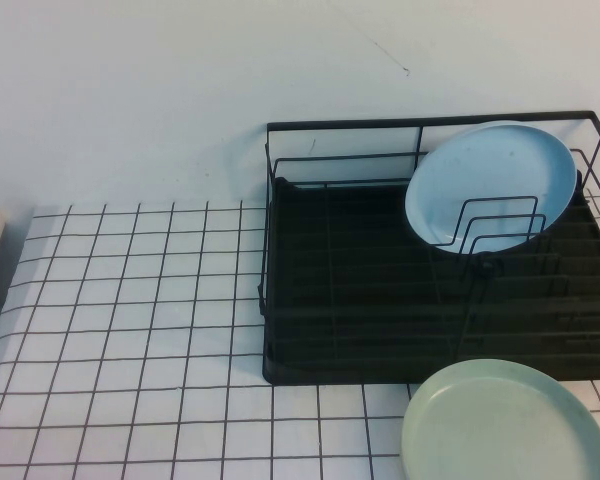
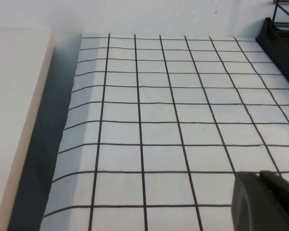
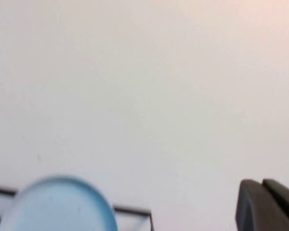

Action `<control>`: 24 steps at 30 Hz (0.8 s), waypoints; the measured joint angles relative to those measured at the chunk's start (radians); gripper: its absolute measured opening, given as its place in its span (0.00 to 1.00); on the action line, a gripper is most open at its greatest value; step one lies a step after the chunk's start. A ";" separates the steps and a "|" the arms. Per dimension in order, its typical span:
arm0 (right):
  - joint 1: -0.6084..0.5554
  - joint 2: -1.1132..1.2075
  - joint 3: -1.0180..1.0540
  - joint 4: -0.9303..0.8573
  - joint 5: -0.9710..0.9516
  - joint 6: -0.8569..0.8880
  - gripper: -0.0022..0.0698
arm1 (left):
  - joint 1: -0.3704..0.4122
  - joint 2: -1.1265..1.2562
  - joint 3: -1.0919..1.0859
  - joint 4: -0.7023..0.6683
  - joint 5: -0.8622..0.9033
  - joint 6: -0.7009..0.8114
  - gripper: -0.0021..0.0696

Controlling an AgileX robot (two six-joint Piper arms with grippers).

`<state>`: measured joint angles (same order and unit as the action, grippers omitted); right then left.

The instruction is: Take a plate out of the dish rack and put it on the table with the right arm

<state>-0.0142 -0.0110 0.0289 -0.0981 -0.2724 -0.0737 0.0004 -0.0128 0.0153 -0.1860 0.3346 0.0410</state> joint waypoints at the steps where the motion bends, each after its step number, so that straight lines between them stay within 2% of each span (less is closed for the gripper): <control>1: 0.000 0.000 0.000 0.000 -0.075 -0.005 0.03 | 0.000 0.000 0.000 0.000 0.000 0.000 0.02; 7: 0.000 -0.002 0.000 0.009 -0.311 0.027 0.03 | 0.000 0.000 0.000 0.000 0.000 0.003 0.02; 12: 0.000 -0.002 0.000 0.023 -0.318 0.003 0.03 | 0.000 0.000 0.000 0.000 0.000 0.003 0.02; 15: 0.000 -0.002 -0.056 0.032 -0.121 -0.011 0.03 | 0.000 0.000 0.000 0.000 0.000 0.003 0.02; 19: 0.000 0.003 -0.214 0.032 0.289 -0.015 0.03 | 0.000 0.000 0.000 0.000 0.000 0.003 0.02; 22: 0.000 0.080 -0.358 0.034 0.574 -0.019 0.03 | 0.000 0.000 0.000 0.000 0.000 0.003 0.02; 24: 0.000 0.159 -0.430 0.041 0.699 -0.035 0.03 | 0.000 0.000 0.000 0.000 0.000 0.003 0.02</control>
<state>-0.0142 0.1481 -0.4010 -0.0570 0.4262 -0.1089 0.0004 -0.0128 0.0153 -0.1860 0.3346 0.0438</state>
